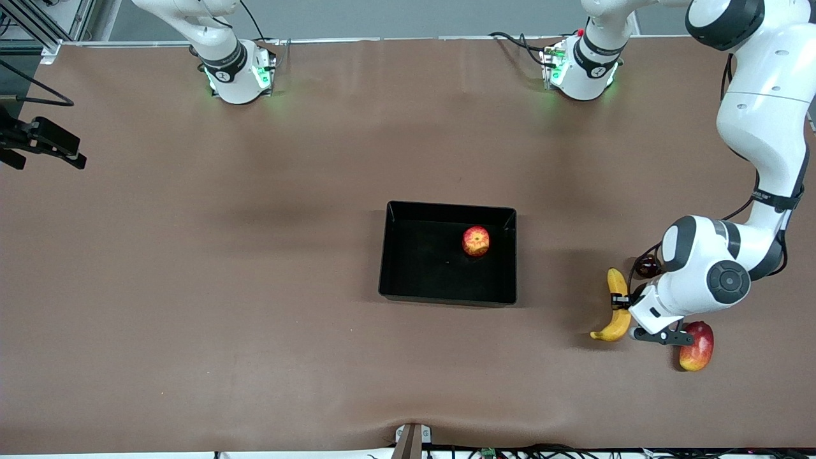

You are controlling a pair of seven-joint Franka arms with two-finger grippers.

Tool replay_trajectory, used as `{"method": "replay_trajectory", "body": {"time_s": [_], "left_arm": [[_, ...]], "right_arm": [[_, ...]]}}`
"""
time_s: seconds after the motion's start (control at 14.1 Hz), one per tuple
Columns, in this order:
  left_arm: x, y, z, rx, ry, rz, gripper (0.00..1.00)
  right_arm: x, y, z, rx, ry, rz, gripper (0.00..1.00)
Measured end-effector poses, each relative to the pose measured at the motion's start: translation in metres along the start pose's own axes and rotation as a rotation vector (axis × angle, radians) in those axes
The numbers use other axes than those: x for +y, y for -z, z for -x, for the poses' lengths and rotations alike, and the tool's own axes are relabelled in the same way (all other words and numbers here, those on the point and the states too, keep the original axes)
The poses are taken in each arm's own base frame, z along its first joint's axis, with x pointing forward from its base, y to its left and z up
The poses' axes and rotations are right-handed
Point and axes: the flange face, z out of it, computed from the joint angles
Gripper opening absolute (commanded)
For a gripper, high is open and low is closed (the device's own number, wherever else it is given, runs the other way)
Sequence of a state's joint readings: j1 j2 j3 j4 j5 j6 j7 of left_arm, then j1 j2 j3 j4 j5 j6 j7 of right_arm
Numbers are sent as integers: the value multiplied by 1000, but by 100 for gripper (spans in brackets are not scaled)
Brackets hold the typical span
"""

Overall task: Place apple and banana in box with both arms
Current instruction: 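Move the left gripper to the yellow banana and grasp it, then carry the banana over the box with the left gripper and lower it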

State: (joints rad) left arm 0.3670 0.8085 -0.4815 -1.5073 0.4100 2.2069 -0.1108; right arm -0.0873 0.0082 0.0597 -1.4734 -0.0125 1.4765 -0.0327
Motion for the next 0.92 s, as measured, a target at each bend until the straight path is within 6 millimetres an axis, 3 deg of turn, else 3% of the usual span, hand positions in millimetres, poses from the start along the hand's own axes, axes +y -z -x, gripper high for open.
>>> {"method": "replay_trajectory", "body": {"time_s": [0.07,0.21,0.36,0.43,0.5,0.64,0.92], "left_arm": [[8,22,-3,9,-12,-4,0],[41,85,-3,23,-39,-19,0],[91,147,8,27,-30,-34,0],[121,168,16,21,-5,-34,0],[152,180,24,15,26,-27,0],[213,184,38,8,75,-14,0],[340,159,73,-25,107,-12,0]], "right_arm": [[-1,0,0,0,2,0,100],[-2,0,0,0,4,0,100],[-2,0,0,0,4,0,100],[-2,0,0,0,4,0,100],[-2,0,0,0,4,0,100],[-2,0,0,0,4,0,100],[-2,0,0,0,4,0,100]]}}
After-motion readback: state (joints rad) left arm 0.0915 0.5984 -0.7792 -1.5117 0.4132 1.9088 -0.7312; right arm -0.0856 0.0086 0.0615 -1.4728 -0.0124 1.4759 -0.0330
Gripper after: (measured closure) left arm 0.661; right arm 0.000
